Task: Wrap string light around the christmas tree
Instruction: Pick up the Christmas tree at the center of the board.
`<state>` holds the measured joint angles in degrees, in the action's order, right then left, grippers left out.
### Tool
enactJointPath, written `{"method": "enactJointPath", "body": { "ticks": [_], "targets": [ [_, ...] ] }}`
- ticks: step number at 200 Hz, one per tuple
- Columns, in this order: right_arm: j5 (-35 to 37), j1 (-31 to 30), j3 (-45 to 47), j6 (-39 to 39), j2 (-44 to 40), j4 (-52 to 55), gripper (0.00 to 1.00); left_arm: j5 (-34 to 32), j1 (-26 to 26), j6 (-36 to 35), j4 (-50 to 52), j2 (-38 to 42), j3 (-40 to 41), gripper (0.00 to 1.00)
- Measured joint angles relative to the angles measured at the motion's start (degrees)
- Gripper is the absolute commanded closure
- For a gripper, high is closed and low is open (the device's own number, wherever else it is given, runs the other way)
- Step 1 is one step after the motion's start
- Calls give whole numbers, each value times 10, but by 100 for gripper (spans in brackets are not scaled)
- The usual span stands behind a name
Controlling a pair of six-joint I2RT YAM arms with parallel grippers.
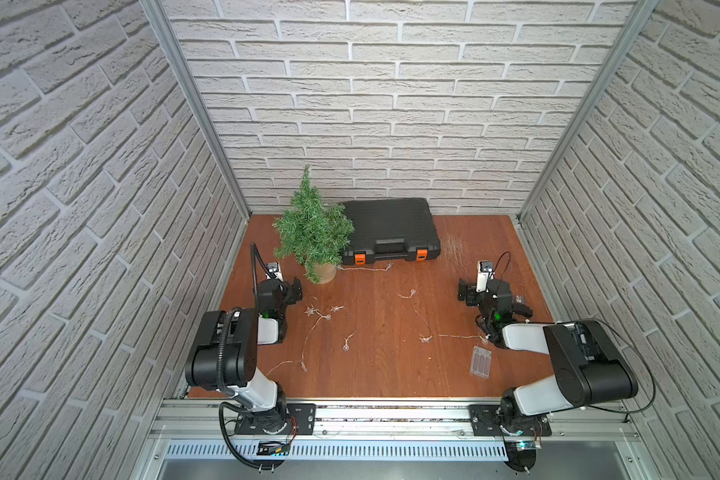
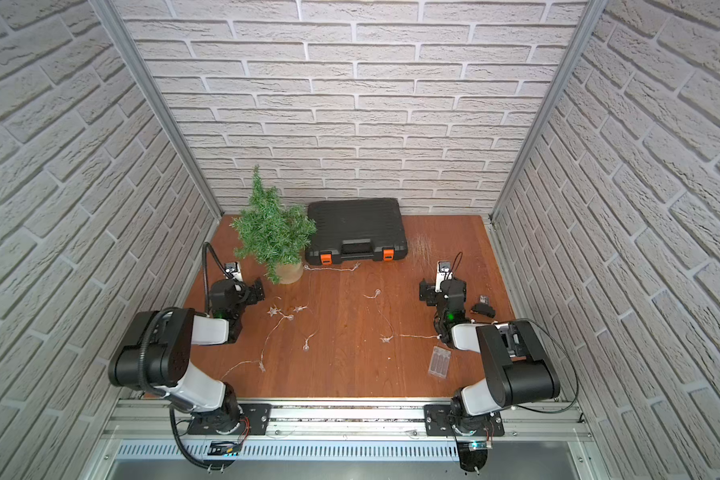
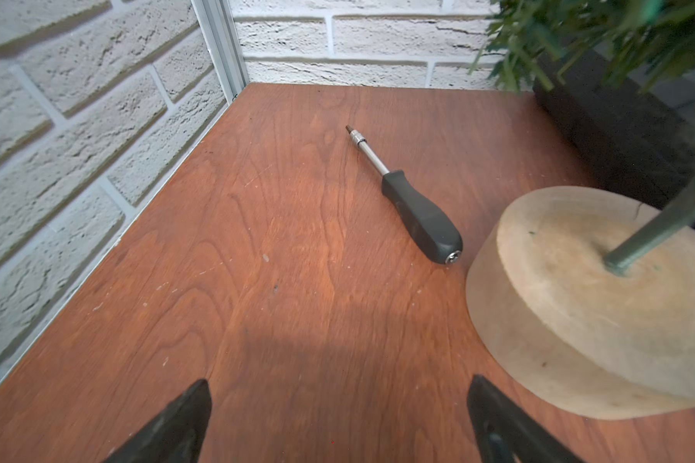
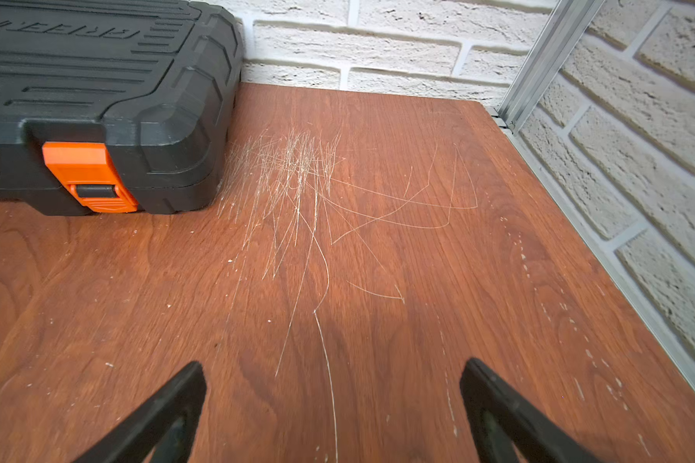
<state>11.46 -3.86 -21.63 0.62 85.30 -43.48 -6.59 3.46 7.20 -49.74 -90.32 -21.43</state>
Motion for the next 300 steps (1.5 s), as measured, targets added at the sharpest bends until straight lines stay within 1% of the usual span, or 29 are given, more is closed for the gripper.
{"method": "enactJointPath", "body": {
  "ticks": [179, 188, 198, 215, 229, 246, 264, 281, 290, 300],
  "targets": [
    [-1, 0, 0, 0, 0, 0, 1, 0, 0, 0, 0, 0, 0, 2],
    [-10, 0, -3, -4, -5, 12, 1, 0, 0, 0, 1, 1, 0, 2],
    [-18, -1, -22, -6, -24, 73, 1, 0, 0, 0, 23, 10, -4, 2],
    [-23, -1, -81, -2, -76, 186, 0, -14, -3, 4, 125, 67, -34, 2],
    [-23, -1, -113, 7, -129, 227, 1, -29, -6, 10, 193, 136, -68, 2],
    [-28, -1, -126, 21, -196, 261, 1, -49, -6, 34, 225, 235, -79, 2],
    [-46, -1, -124, 43, -257, 304, 1, -79, -5, 113, 282, 355, -71, 2],
    [-87, -1, -107, 55, -321, 340, 1, -97, -3, 189, 343, 457, -59, 2],
    [-106, -1, -92, 69, -364, 353, 1, -92, -1, 223, 360, 507, -44, 2],
    [-100, -2, -80, 101, -412, 378, 1, -75, 1, 253, 387, 549, -37, 2]
  ]
}}
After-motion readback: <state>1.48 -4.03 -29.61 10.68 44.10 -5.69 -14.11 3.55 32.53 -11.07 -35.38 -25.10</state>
